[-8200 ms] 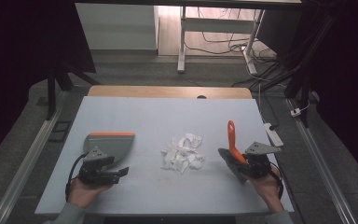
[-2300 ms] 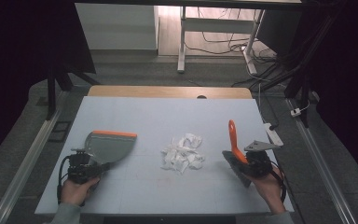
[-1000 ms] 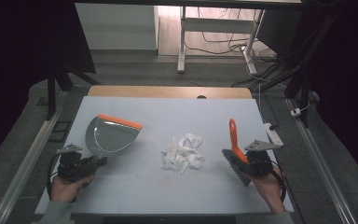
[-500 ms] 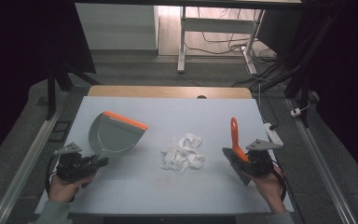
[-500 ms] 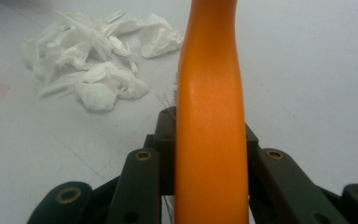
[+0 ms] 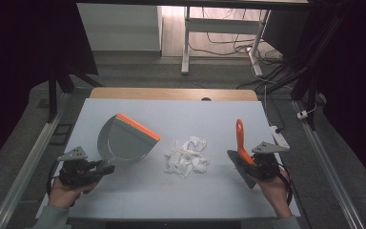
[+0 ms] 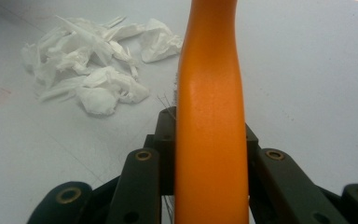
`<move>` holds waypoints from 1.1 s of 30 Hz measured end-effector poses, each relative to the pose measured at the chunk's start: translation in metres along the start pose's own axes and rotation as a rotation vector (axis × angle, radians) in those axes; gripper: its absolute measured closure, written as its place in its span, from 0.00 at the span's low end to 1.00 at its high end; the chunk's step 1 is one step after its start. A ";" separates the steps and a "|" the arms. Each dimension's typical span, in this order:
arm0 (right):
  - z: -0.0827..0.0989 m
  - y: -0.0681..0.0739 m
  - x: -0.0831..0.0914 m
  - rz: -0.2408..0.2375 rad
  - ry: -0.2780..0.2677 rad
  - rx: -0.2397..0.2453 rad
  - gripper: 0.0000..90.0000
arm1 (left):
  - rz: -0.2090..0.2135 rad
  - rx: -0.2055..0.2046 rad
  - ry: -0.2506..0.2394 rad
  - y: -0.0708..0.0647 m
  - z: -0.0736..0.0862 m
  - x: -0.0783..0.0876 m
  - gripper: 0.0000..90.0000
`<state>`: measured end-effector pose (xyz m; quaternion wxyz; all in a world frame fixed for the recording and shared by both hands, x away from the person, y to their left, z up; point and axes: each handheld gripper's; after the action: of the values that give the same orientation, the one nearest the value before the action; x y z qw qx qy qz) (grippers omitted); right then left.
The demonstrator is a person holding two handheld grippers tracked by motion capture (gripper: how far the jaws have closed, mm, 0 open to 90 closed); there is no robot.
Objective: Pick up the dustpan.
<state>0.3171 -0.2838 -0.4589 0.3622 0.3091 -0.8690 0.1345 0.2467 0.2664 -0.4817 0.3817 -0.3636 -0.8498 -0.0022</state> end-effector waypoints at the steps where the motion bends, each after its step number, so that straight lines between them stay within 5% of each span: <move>1: 0.000 0.000 0.000 0.000 0.000 0.000 0.79 | 0.004 -0.006 0.004 -0.001 0.000 -0.001 0.69; 22: -0.002 0.003 0.000 -0.002 -0.016 0.006 0.79 | 0.100 -0.128 0.118 -0.018 -0.004 -0.014 0.69; 33: -0.003 0.004 -0.001 -0.014 -0.025 0.001 0.79 | 0.170 -0.223 0.210 -0.035 -0.006 -0.029 0.69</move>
<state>0.3165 -0.2792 -0.4574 0.3522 0.3169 -0.8712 0.1286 0.2419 0.2212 -0.4865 0.4245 -0.4719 -0.7660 -0.1022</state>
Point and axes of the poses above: each handheld gripper's, and its own axes: x roughly backward along the jaws, z roughly out of its underside, y roughly to its left, and after that the axes turned 5 degrees about y, right-handed
